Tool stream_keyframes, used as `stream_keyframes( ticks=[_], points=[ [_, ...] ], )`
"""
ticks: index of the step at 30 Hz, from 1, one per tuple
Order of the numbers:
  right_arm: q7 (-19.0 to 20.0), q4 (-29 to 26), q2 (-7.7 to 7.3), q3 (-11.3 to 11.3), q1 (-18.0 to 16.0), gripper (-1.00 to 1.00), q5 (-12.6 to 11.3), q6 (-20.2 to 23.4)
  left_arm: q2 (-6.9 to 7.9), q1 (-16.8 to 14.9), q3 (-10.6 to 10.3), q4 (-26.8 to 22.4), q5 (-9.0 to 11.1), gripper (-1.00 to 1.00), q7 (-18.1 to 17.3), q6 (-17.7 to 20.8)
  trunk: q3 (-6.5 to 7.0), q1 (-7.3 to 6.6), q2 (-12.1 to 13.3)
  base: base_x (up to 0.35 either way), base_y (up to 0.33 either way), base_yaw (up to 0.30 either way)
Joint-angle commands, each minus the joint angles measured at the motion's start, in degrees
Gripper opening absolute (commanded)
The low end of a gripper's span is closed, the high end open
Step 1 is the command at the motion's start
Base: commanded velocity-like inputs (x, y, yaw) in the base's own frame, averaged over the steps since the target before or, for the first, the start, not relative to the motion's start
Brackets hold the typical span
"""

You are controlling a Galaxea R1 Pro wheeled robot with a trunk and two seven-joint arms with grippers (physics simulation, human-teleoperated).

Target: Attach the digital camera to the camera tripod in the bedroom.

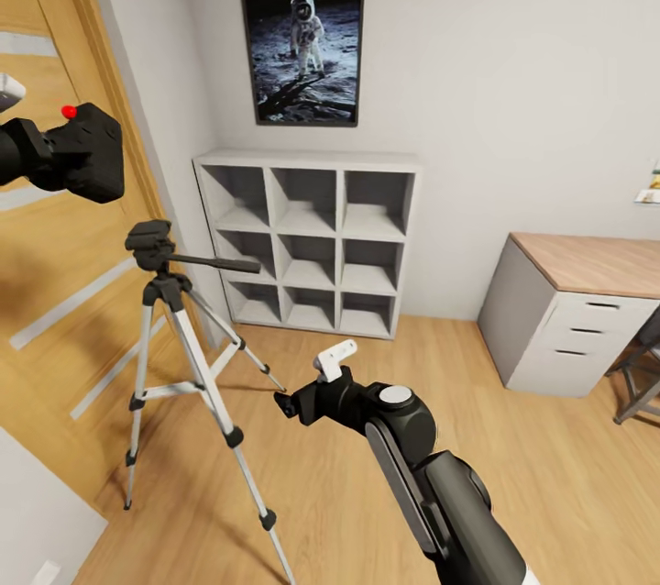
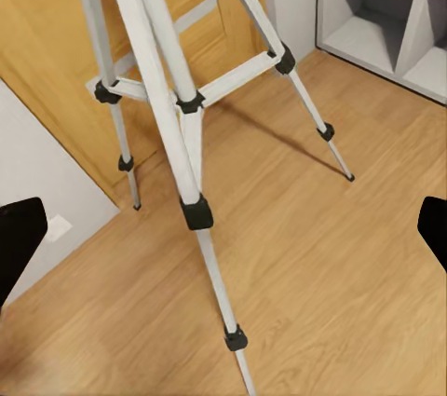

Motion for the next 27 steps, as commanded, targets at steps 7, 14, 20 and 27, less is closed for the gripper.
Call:
stream_keyframes(
  ticks=[7, 14, 20, 27],
  points=[
    [-0.33, -0.04, 0.03, 0.78, 0.00, 1.00, -0.39, 0.38, 0.37, -0.11, 0.14, -0.22, 2.30, -1.00, 0.64, -0.04, -0.13, 0.05, -0.13, 0.069, 0.279, -0.108],
    [-0.46, -0.04, 0.08, 1.15, 0.02, 1.00, -0.31, 0.49, 0.51, -0.09, 0.30, -0.64, 2.69, -1.00, 0.72, -0.11, -0.10, 0.05, -0.13, 0.016, 0.068, -0.169],
    [-0.49, -0.04, 0.04, 1.01, 0.02, 1.00, -0.30, 0.49, 0.52, -0.08, 0.41, -0.69, 2.74, -1.00, 0.68, -0.12, -0.09, 0.05, -0.13, 0.002, 0.008, -0.040],
    [-0.67, -0.04, 0.05, 1.02, 0.02, 1.00, -0.30, 0.55, 0.53, -0.08, 0.57, -0.70, 2.75, -1.00, 0.59, -0.12, -0.09, 0.05, -0.13, 0.000, 0.126, -0.193]
  ],
)
